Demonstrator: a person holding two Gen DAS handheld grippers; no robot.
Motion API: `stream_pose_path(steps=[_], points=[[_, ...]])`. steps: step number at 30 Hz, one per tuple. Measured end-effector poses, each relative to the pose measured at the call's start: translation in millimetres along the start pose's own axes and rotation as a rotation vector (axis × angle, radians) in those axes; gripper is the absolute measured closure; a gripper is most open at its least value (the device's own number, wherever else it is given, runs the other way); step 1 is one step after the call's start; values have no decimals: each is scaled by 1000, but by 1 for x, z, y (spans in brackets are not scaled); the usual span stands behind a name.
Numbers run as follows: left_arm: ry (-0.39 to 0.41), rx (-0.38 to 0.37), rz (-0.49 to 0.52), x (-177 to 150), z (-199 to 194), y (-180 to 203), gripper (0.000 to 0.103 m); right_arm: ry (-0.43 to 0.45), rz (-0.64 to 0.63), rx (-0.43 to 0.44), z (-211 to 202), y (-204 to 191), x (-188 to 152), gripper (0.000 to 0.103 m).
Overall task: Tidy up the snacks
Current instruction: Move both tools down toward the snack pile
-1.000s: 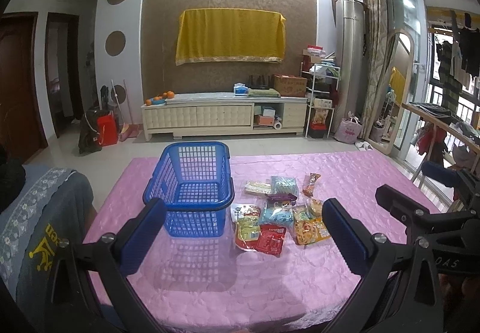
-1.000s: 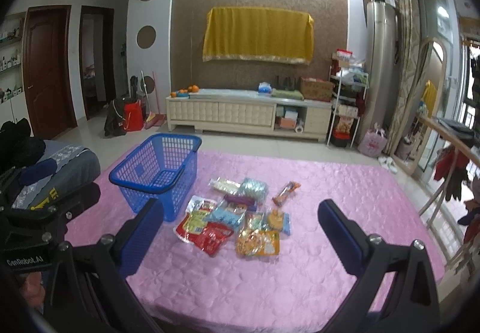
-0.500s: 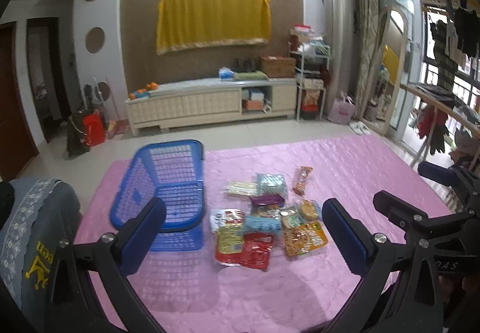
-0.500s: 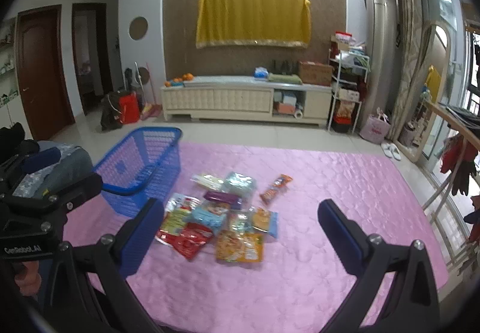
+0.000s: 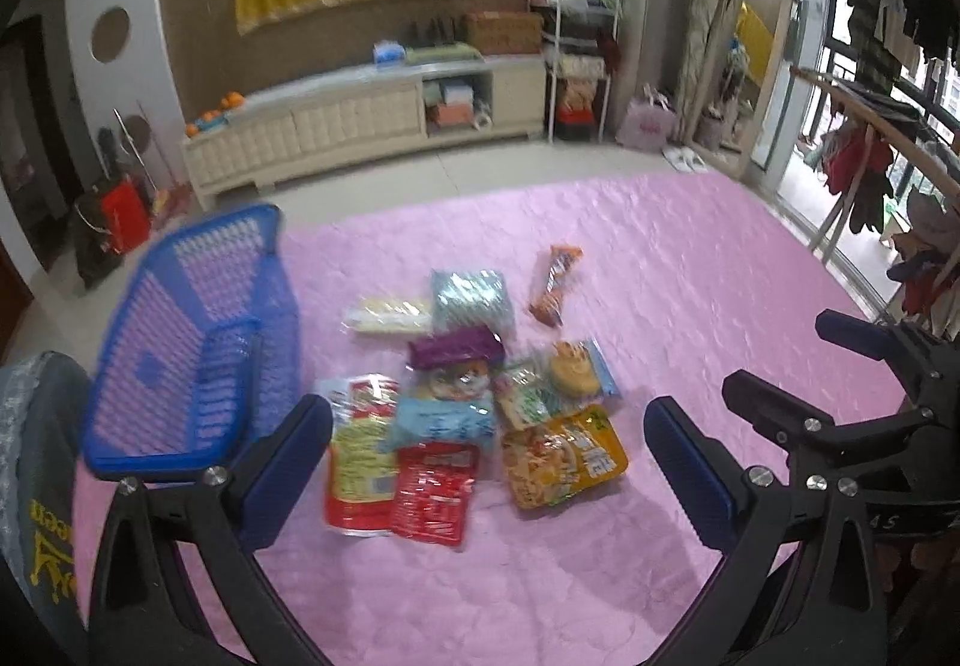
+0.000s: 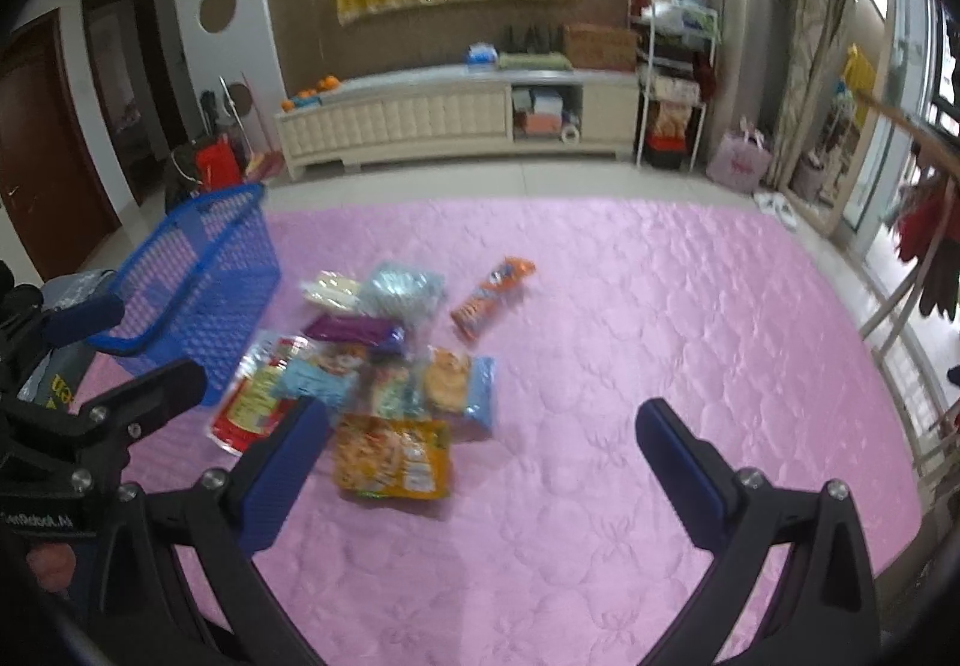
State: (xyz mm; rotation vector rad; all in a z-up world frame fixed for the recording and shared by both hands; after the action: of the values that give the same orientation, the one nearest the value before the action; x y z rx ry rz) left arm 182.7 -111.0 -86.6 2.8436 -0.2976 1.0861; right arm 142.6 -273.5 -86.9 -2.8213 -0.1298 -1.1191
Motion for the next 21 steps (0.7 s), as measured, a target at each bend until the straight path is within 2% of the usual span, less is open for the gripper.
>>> stream_pose_path(steps=[8,10,12,15,21], points=[[-134,-4,-17,5,67,-7,0,-95,15,-13,59,17,-1,0],[-152,-3,-23,6,82,-10,4,-127,23,-7,76,18,-2,0],[-166,0,-15,6,94,-11,13,-151,23,-10,94,18,-3,0],[-206,0,-11,6,116,-18,19,-173,14,-22,112,17,-4,0],[-290,-40,-62,0,151,-35,21,-197,42,8,137,15,-5,0]])
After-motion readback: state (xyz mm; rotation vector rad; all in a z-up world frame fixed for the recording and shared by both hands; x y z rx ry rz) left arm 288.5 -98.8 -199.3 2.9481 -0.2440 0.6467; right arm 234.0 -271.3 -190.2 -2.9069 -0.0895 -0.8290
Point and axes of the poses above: each gripper's, at about its wrist camera, not at the fingertips, and z roughly the way its jaws point, y to its right, x to its top, the point moved 1 cm from there along z, roughly the way its jaws point, and after that the axes turned 1 degree about -y, right-handed, at the moved point
